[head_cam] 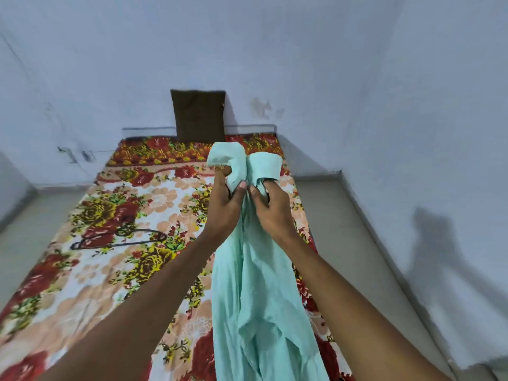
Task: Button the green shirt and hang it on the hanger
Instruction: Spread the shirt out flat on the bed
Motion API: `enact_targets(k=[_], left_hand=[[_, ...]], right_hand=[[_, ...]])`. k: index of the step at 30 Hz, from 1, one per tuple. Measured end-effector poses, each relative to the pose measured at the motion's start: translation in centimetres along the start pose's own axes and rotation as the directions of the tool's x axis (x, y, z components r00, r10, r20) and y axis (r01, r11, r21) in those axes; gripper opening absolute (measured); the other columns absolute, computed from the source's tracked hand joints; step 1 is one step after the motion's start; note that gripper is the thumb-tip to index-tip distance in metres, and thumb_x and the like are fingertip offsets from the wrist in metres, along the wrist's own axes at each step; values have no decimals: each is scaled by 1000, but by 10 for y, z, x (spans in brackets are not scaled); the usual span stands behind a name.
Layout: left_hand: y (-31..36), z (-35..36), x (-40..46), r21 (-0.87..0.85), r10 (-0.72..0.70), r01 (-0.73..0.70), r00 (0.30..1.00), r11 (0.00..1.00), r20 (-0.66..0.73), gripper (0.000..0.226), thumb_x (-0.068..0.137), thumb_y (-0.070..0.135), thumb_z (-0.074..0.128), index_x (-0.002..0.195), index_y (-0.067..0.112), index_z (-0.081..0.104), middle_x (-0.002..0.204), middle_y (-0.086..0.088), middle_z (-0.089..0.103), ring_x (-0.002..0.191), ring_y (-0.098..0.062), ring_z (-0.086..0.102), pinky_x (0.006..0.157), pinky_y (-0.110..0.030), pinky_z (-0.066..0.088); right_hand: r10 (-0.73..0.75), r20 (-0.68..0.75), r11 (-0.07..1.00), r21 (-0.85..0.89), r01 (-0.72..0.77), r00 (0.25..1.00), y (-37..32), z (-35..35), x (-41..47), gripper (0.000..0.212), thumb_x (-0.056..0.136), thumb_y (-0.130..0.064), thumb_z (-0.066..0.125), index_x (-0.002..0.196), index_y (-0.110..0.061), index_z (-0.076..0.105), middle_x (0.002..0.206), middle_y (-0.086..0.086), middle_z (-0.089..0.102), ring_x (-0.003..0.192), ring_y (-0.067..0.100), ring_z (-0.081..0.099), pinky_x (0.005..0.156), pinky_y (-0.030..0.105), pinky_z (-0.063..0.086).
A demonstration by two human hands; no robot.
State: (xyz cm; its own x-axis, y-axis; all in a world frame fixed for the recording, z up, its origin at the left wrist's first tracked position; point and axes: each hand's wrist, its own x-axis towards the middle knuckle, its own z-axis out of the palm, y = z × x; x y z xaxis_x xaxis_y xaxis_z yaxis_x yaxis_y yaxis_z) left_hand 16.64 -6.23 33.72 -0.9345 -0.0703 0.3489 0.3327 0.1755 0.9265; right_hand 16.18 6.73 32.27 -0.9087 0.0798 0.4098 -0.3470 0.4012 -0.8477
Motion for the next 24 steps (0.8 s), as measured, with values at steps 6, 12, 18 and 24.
enact_targets(k=[6,12,18,24], left_hand=[[133,-100,-68,-133,80,-82,997,988,-16,31,103,7,60,133,13,56,125,-5,69,112,-13,67,94,-25,55],[229,-220,-108,-161,-43,18,987,987,-153,21,99,8,62,96,26,72,96,-5,74,89,-25,68,82,-41,56],[322,-264,-158,-29,97,-103,982,994,-161,9,93,15,73,102,12,72,97,-10,77,88,-27,72,81,-44,60],[377,-275,-209,12,310,-322,899,947,-309,25,85,-7,63,96,15,58,87,-4,63,79,-16,58,70,-35,51]], right_hand=[[-74,-152,996,47,82,986,-165,-24,-63,36,103,-27,62,73,-29,43,64,-11,42,55,5,38,56,31,35],[74,-280,960,278,7,957,-293,-49,-105,29,105,-16,55,77,-23,58,63,-15,44,53,-2,39,56,20,35],[46,-111,918,398,2,993,-398,-80,-145,30,94,8,51,105,-15,67,96,-3,69,88,9,62,81,25,49],[-110,-187,956,250,156,976,-454,-88,-178,19,99,-7,52,114,-11,63,108,9,69,97,19,64,87,38,53]])
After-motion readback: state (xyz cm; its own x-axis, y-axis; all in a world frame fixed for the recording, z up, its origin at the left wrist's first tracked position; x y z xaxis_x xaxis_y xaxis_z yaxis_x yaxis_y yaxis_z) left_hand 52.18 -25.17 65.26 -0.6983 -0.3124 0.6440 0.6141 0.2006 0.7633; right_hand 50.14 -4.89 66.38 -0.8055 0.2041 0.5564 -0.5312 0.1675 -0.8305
